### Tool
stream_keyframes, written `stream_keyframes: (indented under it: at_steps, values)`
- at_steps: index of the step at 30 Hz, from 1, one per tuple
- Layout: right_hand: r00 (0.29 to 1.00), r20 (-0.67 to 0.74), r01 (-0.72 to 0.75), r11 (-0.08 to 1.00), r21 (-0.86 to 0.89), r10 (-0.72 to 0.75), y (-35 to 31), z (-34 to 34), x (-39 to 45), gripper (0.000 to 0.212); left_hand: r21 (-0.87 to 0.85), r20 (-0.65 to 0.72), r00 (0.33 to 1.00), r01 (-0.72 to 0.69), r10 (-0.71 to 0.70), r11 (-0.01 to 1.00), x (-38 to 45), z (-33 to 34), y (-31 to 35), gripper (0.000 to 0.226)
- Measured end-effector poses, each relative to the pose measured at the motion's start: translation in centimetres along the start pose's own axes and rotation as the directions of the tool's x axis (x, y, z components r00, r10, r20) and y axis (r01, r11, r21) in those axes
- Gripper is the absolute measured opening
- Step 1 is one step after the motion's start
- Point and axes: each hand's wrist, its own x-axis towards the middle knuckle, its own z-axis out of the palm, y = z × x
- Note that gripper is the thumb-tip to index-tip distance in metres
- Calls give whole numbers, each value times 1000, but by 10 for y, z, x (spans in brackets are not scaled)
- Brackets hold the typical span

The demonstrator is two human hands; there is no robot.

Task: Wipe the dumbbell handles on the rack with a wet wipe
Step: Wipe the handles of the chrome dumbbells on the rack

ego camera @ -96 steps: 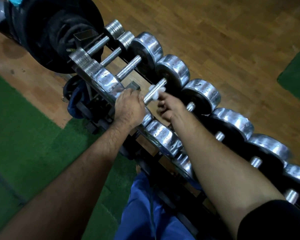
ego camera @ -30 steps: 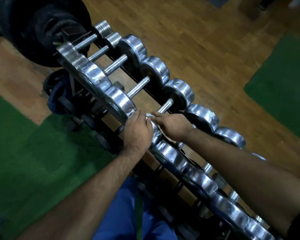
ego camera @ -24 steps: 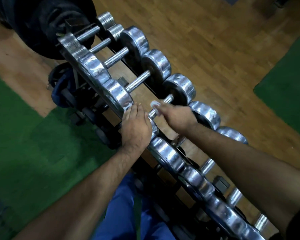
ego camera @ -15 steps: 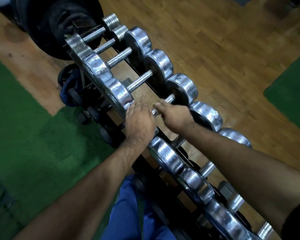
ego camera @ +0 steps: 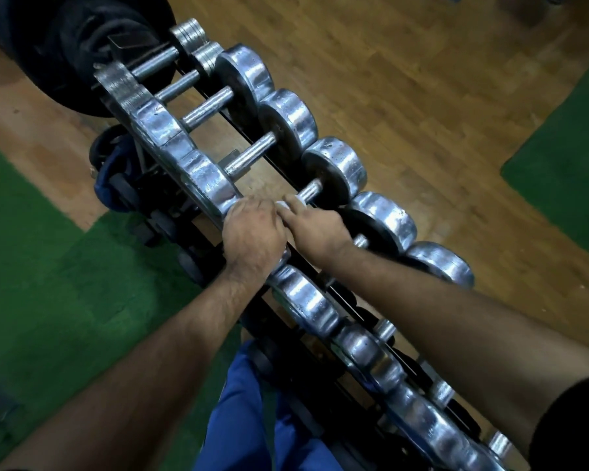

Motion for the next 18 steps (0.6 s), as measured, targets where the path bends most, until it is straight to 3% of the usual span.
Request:
stream_keyframes:
  at_steps: [4,8,12,16,18]
  values:
    - [977,-48,-207,978,19,208,20,-9,12,59,-32,-38,999,-2,0,1000,-1,4,-3,37]
    - [996,-14,-84,996,26,84,21,-4,3,63,-35,-46,999,-2,1,999,-2,3,0,34]
    - [959,-51,-268,954,132,277,16,0,4,66,-32,-57,998,-23,21,999,-2,4,-3,31]
    - [970,-103,-198,961,195,221,16,4,-2,58,-30,-63,998,-31,29,999,-4,0,0,37]
    - [928,-172,-277,921,275,331,20,3,-2,46,-45,-56,998,-17,15,999,-2,-2,0,39]
